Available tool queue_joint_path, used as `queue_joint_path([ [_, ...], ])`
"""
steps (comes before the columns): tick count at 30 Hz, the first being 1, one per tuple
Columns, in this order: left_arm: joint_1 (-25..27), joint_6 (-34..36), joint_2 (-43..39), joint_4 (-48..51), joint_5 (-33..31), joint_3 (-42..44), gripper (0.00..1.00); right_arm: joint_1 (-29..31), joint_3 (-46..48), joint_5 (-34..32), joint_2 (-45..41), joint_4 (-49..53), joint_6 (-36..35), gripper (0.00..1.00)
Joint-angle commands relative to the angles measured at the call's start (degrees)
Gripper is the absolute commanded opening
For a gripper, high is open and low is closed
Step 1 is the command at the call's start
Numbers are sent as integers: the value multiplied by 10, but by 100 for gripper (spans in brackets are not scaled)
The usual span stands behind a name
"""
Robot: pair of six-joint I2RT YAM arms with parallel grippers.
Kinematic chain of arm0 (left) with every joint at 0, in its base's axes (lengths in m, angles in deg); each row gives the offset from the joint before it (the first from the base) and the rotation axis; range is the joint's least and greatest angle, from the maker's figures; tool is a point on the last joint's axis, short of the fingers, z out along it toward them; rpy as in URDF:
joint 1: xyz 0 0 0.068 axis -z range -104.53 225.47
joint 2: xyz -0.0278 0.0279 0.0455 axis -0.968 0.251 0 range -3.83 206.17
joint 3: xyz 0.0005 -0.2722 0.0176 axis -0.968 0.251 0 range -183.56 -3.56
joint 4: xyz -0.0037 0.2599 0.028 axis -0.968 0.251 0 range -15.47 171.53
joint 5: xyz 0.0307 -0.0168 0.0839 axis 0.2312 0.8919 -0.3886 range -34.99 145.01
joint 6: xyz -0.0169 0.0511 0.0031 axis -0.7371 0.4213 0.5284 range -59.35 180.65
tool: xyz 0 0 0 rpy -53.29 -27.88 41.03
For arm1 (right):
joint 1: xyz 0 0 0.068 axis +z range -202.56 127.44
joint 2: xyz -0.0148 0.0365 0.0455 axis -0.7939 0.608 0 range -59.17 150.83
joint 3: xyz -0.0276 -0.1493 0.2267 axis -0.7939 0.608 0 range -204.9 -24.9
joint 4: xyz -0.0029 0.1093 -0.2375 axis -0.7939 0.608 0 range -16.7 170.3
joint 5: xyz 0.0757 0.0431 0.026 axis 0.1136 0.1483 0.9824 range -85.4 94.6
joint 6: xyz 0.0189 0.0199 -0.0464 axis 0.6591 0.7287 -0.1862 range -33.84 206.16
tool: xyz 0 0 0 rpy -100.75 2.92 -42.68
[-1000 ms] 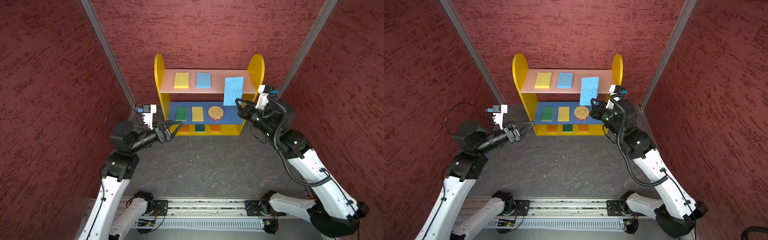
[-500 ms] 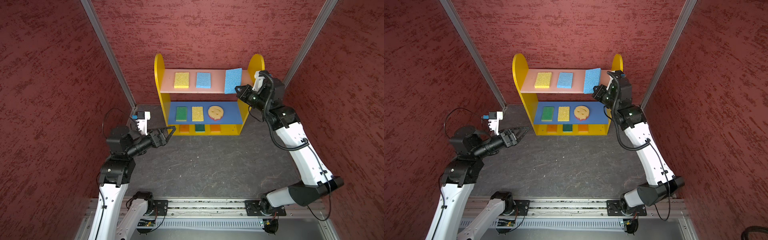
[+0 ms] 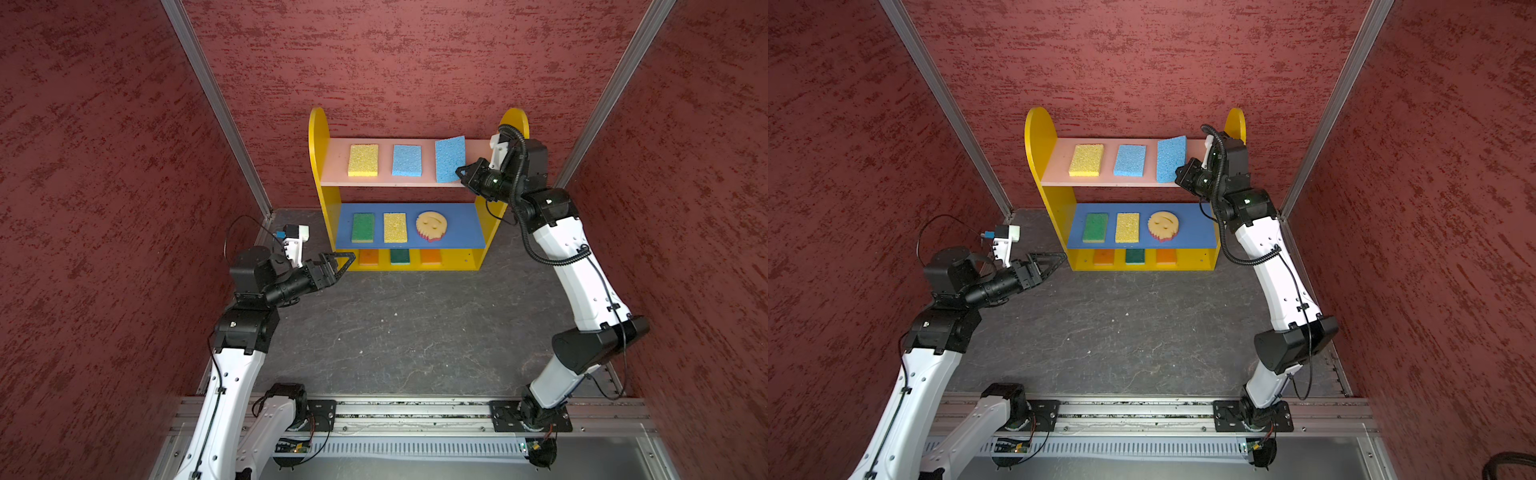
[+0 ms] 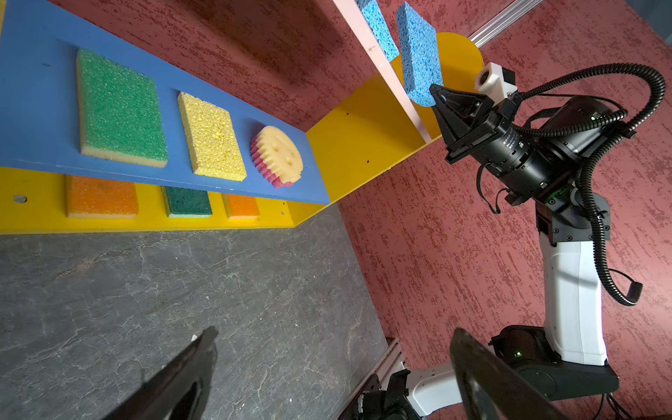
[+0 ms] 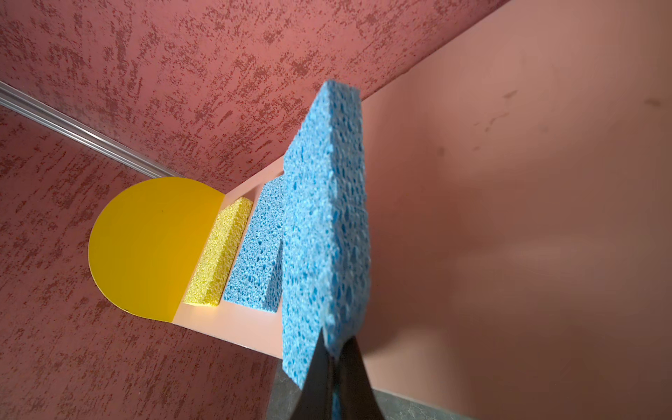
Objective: Place and organize the cleaning sponges onto the shelf
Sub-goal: 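Carry the sponge onto the pink shelf beside the other light-blue sponge with the right gripper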
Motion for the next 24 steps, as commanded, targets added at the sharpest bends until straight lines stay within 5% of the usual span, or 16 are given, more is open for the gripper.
queue_joint_path([
  [1,-5,-9,-3,-28,11,-1,99,-6,-40,-13,19,44,-19,0],
  [9,-6,-14,6,-33,14,1,99,-11,-116,-29,70,113,-41,0],
  [24,-6,-46,13,-54,16,7,100,-17,-122,-66,84,134,-62,6],
])
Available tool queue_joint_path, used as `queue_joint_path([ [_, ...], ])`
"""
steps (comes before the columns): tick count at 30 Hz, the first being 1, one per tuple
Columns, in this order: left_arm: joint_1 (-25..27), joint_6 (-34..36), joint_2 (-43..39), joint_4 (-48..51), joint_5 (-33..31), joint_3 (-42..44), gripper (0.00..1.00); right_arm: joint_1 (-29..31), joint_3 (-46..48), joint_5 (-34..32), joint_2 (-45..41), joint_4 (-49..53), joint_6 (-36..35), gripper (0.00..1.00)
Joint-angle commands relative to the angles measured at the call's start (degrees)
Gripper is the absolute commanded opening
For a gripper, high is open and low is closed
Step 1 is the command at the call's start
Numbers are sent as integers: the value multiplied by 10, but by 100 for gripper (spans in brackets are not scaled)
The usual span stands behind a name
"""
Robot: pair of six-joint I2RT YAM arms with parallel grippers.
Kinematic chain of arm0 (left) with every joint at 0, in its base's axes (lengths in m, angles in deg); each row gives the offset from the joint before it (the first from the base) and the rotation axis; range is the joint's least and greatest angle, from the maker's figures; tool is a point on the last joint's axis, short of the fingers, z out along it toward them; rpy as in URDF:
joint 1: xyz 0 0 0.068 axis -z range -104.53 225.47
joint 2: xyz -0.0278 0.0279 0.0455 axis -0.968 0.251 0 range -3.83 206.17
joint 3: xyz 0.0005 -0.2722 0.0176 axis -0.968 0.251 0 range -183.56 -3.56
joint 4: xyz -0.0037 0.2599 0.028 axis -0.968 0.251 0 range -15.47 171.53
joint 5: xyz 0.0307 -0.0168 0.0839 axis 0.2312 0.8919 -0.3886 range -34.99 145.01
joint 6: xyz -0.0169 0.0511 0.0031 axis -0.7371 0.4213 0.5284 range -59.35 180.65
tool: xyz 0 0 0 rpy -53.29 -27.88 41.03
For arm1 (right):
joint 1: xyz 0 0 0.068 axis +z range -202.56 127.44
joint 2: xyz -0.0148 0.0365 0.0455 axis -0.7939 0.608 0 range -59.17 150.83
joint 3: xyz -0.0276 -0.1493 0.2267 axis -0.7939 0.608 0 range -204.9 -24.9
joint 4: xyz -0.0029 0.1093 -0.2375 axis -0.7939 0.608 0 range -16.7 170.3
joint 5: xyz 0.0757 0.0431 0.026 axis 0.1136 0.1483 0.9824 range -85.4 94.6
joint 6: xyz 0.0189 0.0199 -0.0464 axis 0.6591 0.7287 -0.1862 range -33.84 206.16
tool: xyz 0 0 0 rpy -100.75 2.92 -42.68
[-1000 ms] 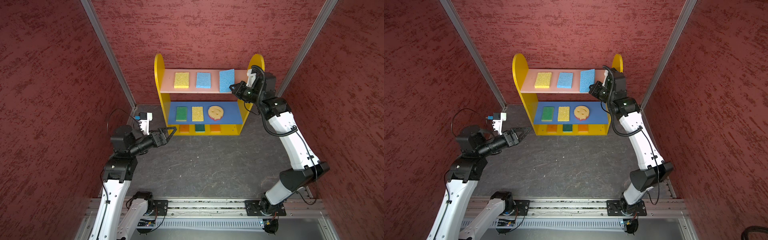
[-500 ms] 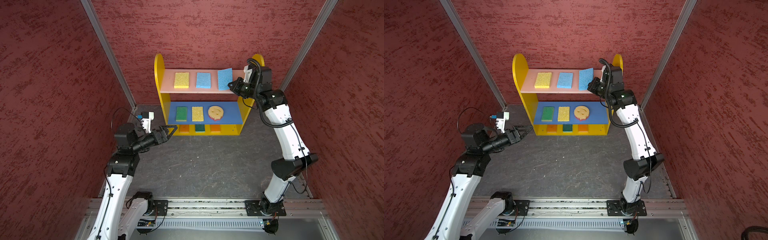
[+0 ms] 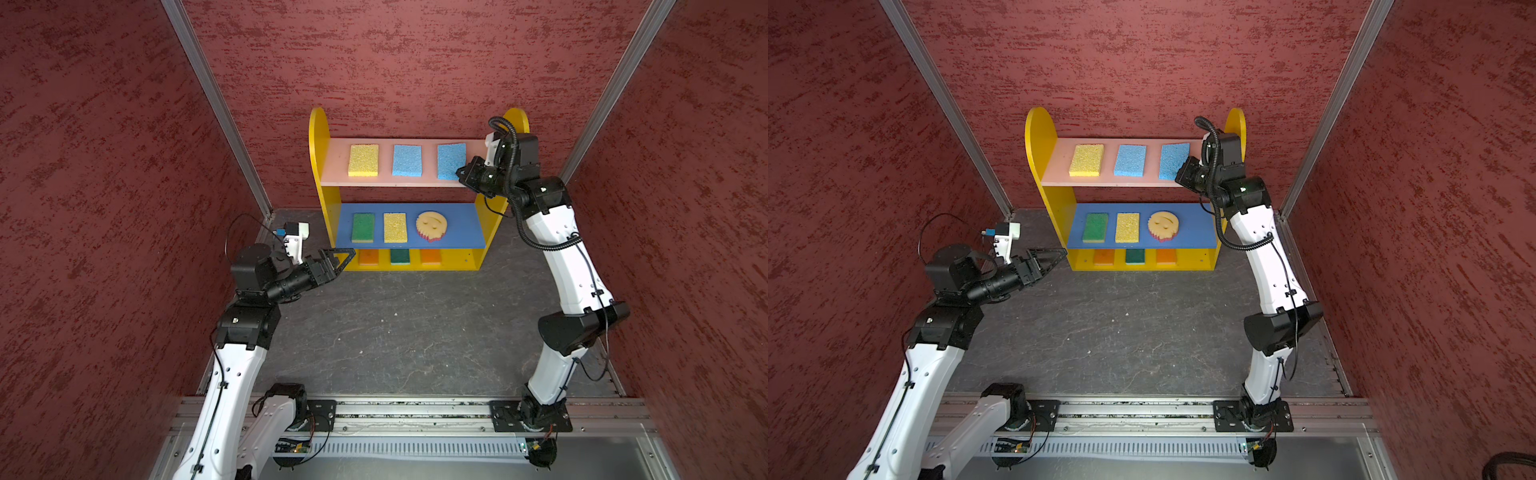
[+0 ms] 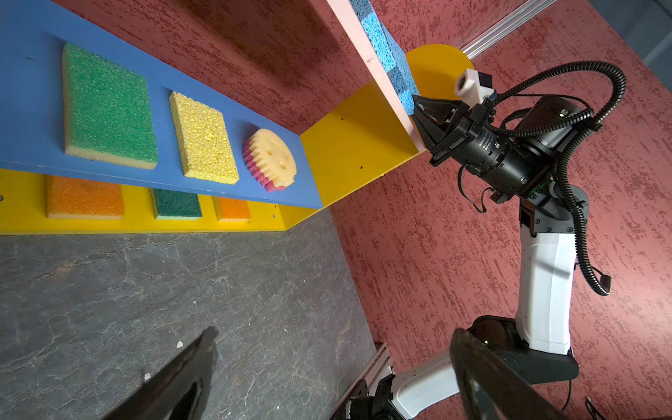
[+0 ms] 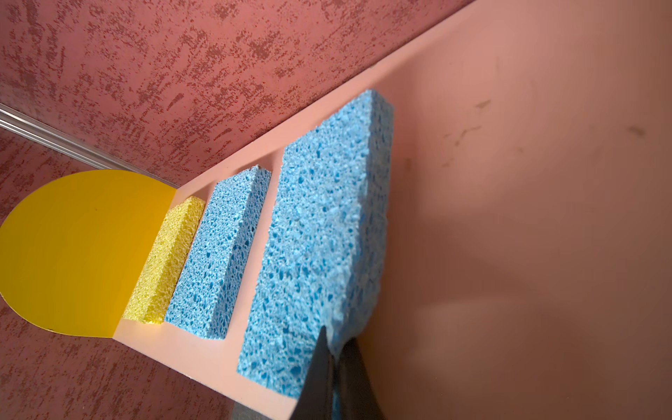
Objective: Place and organize the cleaning sponges onto the shelf
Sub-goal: 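Carry the sponge onto the pink shelf beside the other light-blue sponge with the right gripper, then lower the light-blue sponge flat on the pink shelf and open the right gripper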
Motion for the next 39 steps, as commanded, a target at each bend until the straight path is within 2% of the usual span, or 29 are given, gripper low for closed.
queue_joint_path([
  [1,-4,-13,0,-25,5,6,100,-9,-11,-37,10,37,-16,7],
  [8,-4,-19,2,-28,7,10,99,-10,-12,-38,11,38,-21,28],
  [22,-5,-20,1,-27,8,16,100,-11,-65,-83,15,53,-31,50],
  [26,-5,-18,-3,-25,8,19,100,-11,-65,-76,4,57,-30,48],
  [32,-5,-17,-4,-24,4,18,99,-5,-24,-43,-38,40,-26,28],
  [39,-6,-19,-7,-24,4,15,99,1,34,-36,-83,12,-22,18],
])
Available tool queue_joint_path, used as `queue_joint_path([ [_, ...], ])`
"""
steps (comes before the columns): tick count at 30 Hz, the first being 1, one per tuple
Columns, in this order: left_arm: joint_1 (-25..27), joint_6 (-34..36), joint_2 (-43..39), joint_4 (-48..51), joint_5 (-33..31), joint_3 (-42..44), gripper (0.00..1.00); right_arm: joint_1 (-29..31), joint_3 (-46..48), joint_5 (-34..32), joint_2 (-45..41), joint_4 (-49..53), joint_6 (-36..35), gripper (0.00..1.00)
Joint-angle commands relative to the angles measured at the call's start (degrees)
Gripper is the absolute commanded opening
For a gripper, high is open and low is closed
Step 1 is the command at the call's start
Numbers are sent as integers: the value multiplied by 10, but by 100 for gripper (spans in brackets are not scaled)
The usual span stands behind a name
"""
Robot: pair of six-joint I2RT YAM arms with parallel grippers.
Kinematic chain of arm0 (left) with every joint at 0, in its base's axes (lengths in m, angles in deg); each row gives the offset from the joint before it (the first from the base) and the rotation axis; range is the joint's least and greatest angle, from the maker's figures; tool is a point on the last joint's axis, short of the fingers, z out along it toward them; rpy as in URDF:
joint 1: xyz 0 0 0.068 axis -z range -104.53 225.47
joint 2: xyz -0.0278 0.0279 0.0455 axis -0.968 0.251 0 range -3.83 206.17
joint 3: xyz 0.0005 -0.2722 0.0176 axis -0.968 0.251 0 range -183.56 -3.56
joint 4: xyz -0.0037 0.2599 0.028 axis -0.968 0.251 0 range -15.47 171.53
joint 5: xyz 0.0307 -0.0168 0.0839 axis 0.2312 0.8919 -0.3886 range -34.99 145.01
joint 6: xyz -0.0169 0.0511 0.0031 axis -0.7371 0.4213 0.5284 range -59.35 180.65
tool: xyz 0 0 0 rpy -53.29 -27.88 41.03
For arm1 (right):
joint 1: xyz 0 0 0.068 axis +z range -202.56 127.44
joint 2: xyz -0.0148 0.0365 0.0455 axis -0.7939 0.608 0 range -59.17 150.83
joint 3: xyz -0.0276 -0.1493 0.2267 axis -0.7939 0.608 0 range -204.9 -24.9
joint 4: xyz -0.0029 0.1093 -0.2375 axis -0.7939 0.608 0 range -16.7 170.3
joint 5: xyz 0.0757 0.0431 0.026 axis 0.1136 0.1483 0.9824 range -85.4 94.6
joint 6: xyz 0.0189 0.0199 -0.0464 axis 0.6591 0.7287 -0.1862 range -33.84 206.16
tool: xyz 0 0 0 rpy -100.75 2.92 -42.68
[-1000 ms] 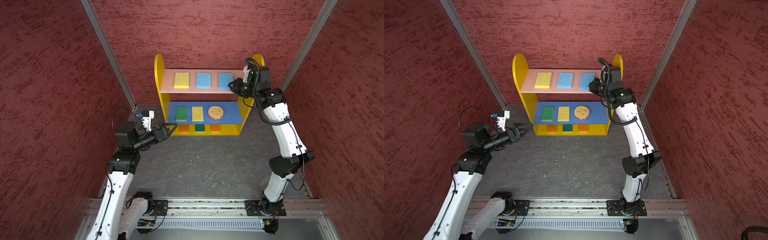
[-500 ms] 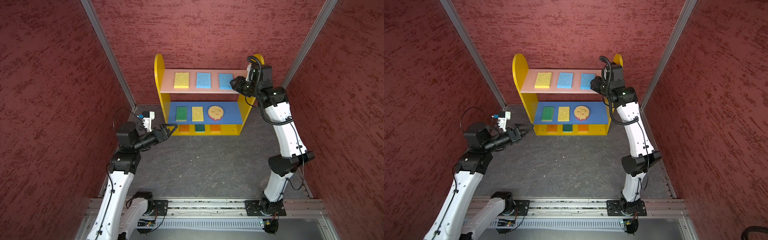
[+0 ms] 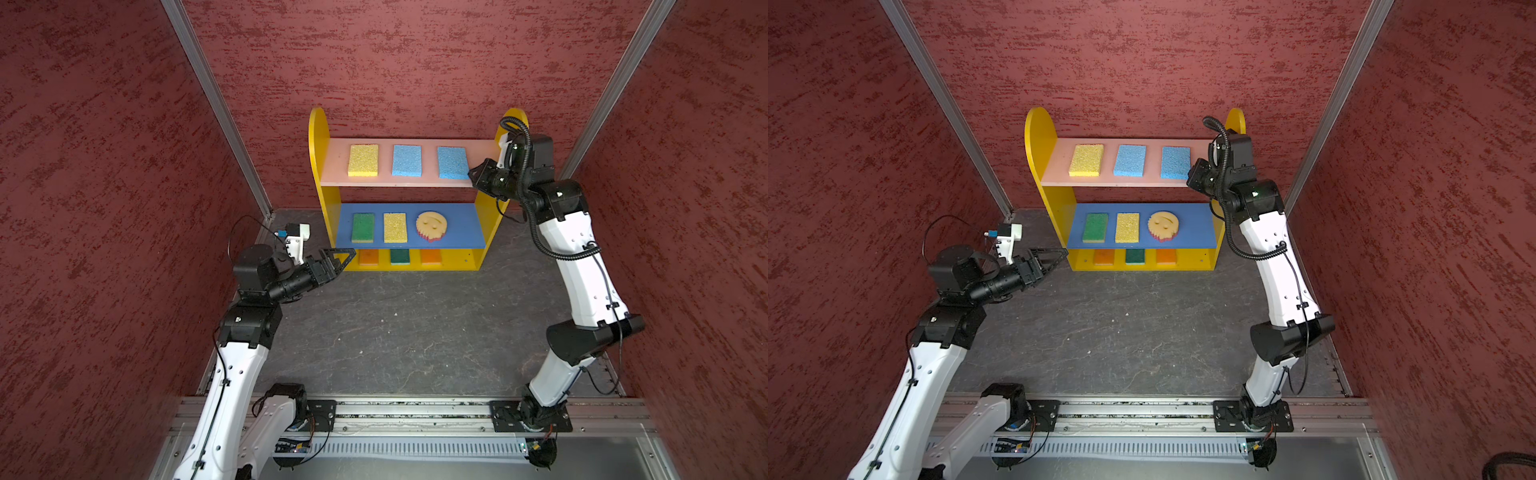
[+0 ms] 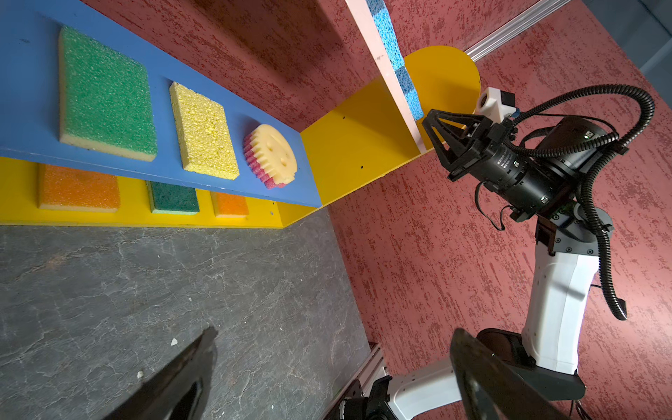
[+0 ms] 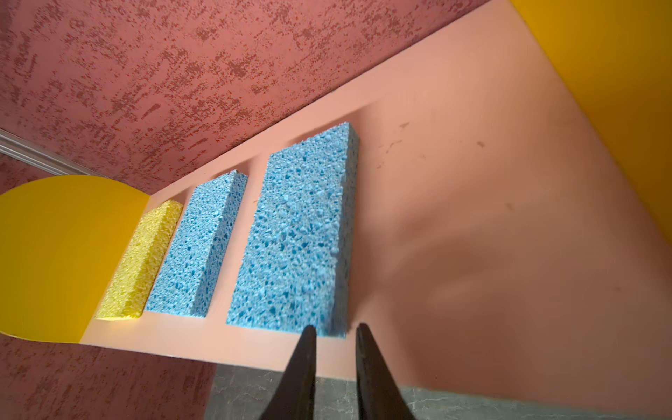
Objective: Place and organize the cleaning sponges onto the shelf
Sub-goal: 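Lower the light-blue sponge flat on the pink shelf and open the right gripper, then press the light-blue sponge flat on the pink shelf with the right gripper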
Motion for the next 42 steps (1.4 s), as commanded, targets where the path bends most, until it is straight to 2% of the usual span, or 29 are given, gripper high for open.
queue_joint_path([
  [1,-5,-3,-8,-8,2,-1,100,5,12,12,-27,-24,1,15],
  [5,-5,-5,-8,-7,0,1,100,10,28,20,-30,-30,2,0],
  [35,-5,7,-8,1,2,5,99,10,32,30,7,-44,13,0],
  [42,-5,1,-5,-5,1,4,100,48,57,-3,-30,-56,0,0],
])
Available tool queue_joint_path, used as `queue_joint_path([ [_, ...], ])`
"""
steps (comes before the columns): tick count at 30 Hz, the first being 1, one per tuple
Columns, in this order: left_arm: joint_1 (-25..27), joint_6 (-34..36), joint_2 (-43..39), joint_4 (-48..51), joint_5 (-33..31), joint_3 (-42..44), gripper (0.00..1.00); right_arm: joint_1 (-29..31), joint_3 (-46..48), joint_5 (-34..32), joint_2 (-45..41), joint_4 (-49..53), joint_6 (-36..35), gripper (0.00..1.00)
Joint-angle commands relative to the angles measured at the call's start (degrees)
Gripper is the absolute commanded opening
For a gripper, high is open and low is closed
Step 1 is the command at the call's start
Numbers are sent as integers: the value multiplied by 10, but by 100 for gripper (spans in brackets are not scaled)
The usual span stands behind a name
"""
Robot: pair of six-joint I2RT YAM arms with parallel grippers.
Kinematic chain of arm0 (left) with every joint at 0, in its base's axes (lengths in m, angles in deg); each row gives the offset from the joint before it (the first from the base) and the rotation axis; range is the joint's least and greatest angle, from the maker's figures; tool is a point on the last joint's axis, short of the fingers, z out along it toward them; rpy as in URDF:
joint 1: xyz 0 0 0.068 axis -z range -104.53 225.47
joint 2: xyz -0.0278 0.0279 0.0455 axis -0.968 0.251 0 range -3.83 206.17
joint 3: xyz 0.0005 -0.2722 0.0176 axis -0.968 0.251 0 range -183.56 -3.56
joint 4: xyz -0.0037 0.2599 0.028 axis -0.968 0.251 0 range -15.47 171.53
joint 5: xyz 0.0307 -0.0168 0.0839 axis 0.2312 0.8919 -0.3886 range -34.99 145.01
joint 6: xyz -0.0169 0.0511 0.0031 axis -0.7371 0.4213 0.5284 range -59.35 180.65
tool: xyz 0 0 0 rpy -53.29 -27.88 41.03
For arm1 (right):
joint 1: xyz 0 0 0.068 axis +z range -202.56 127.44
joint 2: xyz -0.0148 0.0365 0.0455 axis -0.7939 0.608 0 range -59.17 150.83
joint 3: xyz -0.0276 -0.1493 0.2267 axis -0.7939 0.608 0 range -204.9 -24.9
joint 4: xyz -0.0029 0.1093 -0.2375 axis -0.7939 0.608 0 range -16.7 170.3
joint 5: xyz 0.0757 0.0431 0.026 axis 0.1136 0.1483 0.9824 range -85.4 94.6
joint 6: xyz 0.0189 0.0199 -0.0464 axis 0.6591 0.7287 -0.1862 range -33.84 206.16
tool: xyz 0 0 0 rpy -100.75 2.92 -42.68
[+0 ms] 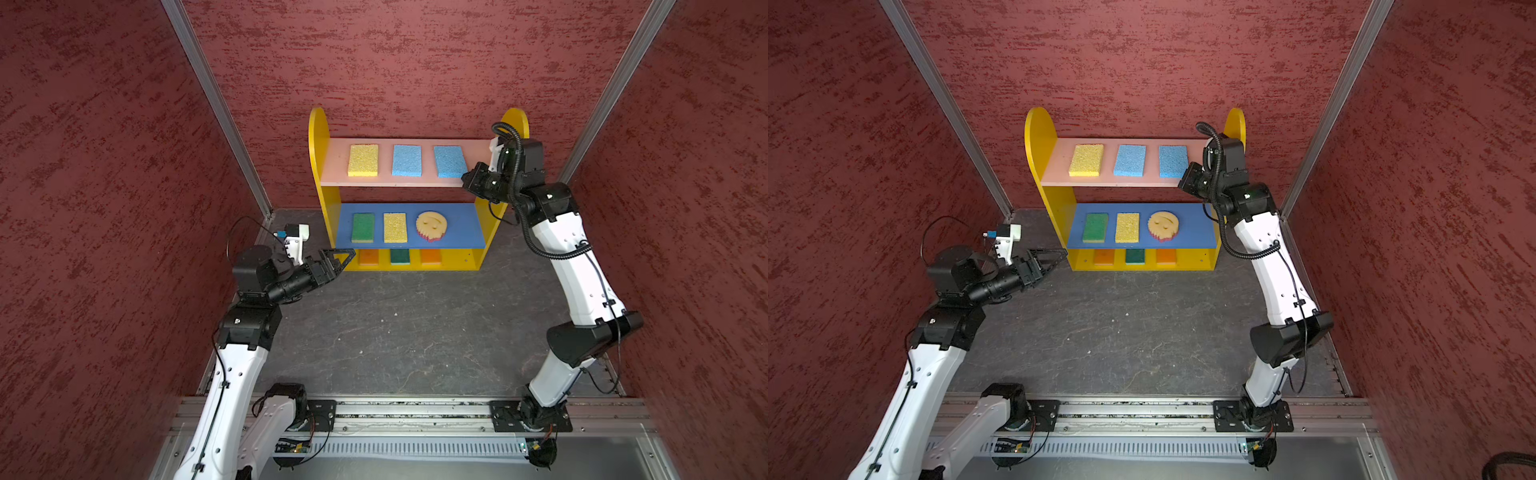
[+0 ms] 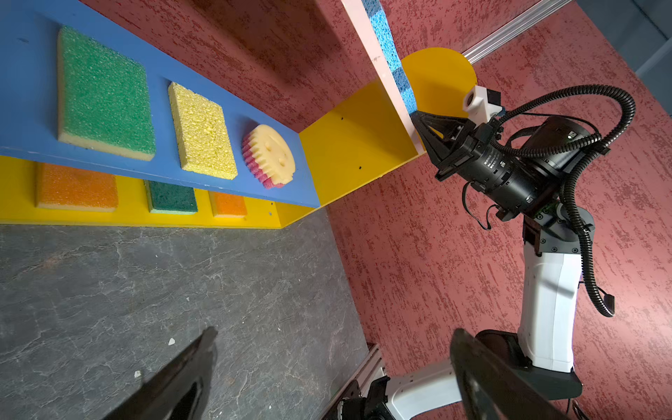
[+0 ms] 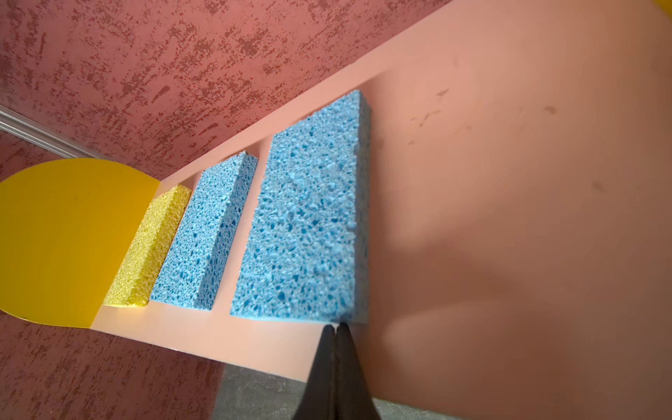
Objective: Place and organize the cleaning sponges onto the shelf
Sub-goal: 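Press the light-blue sponge flat on the pink shelf with the right gripper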
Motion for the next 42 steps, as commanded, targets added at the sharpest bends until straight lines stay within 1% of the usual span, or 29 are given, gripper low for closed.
queue_joint_path([
  [1,-5,6,1,-6,1,3,100,28,14,-20,-34,-15,-5,0],
  [6,-5,4,3,-7,3,0,100,63,7,-25,-30,-21,-5,0],
  [15,-5,10,-3,2,3,0,100,105,-91,-15,49,3,-3,0],
  [20,-6,16,-4,8,3,0,100,109,-133,-13,80,13,1,0],
  [26,-9,20,-4,12,5,4,99,109,-134,-6,96,8,7,0],
  [36,-14,21,-7,12,7,4,99,108,-137,-28,107,-8,5,0],
  [42,-15,21,-10,13,7,4,100,105,-157,-38,124,3,6,0],
])
